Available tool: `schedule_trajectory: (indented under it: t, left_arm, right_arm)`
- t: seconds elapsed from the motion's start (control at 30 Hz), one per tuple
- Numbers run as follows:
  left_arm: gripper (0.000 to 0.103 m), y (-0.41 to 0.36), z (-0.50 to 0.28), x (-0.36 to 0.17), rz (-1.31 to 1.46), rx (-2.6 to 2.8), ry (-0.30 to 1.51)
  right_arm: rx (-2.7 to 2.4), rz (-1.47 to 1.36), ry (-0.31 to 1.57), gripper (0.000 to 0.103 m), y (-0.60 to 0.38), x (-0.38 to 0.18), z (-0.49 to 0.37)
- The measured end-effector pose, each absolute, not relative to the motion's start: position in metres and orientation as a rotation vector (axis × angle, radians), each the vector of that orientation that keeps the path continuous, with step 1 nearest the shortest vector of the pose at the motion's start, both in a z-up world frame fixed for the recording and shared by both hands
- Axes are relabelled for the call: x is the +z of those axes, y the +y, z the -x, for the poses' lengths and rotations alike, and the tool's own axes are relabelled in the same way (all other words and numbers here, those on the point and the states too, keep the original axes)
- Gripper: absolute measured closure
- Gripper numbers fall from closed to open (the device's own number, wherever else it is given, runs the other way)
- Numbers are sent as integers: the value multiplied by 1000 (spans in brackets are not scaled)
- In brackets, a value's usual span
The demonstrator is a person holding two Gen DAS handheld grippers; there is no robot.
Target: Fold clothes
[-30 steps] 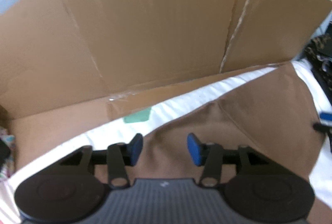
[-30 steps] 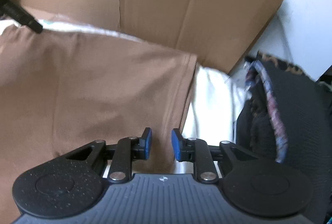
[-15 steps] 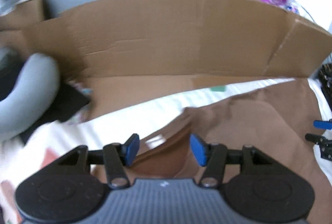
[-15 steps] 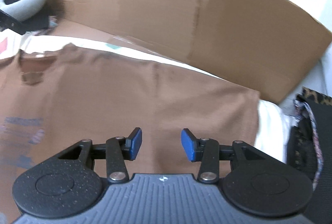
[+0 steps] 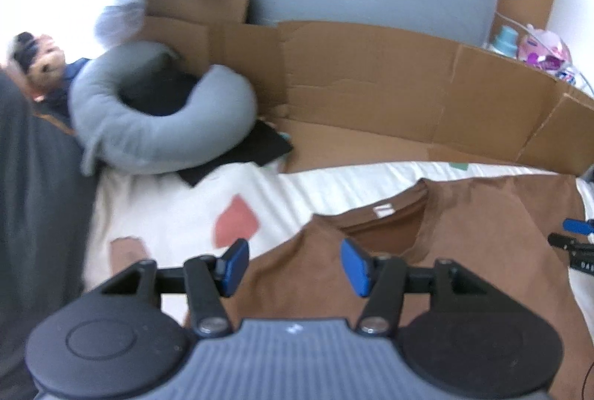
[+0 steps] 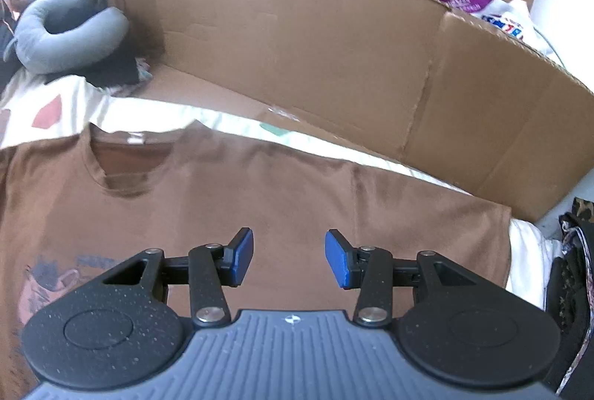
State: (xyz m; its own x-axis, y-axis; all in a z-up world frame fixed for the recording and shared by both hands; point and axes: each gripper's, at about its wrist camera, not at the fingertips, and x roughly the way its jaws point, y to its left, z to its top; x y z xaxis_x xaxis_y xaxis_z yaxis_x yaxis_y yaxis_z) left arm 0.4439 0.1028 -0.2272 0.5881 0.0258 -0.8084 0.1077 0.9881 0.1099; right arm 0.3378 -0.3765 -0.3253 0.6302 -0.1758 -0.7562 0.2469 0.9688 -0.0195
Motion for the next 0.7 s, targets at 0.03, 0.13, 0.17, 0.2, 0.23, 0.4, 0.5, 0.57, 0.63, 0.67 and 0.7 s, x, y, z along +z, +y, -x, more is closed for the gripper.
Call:
schedule_trajectory:
  t: [0.03, 0.13, 0.17, 0.2, 0.23, 0.4, 0.5, 0.57, 0.63, 0.67, 0.7]
  left_arm:
    - [45, 108, -440, -224, -152, -37, 943]
    - [45, 123, -426, -216, -150, -3, 946]
    - [45, 128, -422, -213, -149, 8, 947]
    - [45, 133, -418, -210, -146, 19, 949]
    - [45, 139, -414, -210, -137, 32, 955]
    - [45, 171, -394, -213, -93, 111, 971]
    - [45, 190, -379, -223, -86, 154, 983]
    - [48, 201, -369, -230, -101, 190, 985]
    - [48, 211, -359, -232, -116, 210, 980]
    - [48, 216, -356, -235, -117, 209, 984]
    - [48, 220, -354, -238, -119, 208, 987]
  right_arm:
    - [-239, -93, 853, 53, -375, -323, -338]
    - [-231, -90, 841, 53, -371, -317, -338]
    - [-232, -91, 838, 53, -369, -315, -338]
    - [-227, -96, 837, 53, -368, -314, -338]
    - [-219, -99, 838, 53, -367, -314, -338]
    - [-175, -89, 846, 53, -352, -312, -337]
    - [-154, -90, 840, 53, -344, -308, -337]
    - [-142, -90, 831, 53, -339, -307, -336]
    - [-134, -73, 831, 52, -334, -310, -335]
    - [-130, -50, 838, 52, -331, -314, -334]
    - [-126, -25, 846, 52, -327, -318, -334]
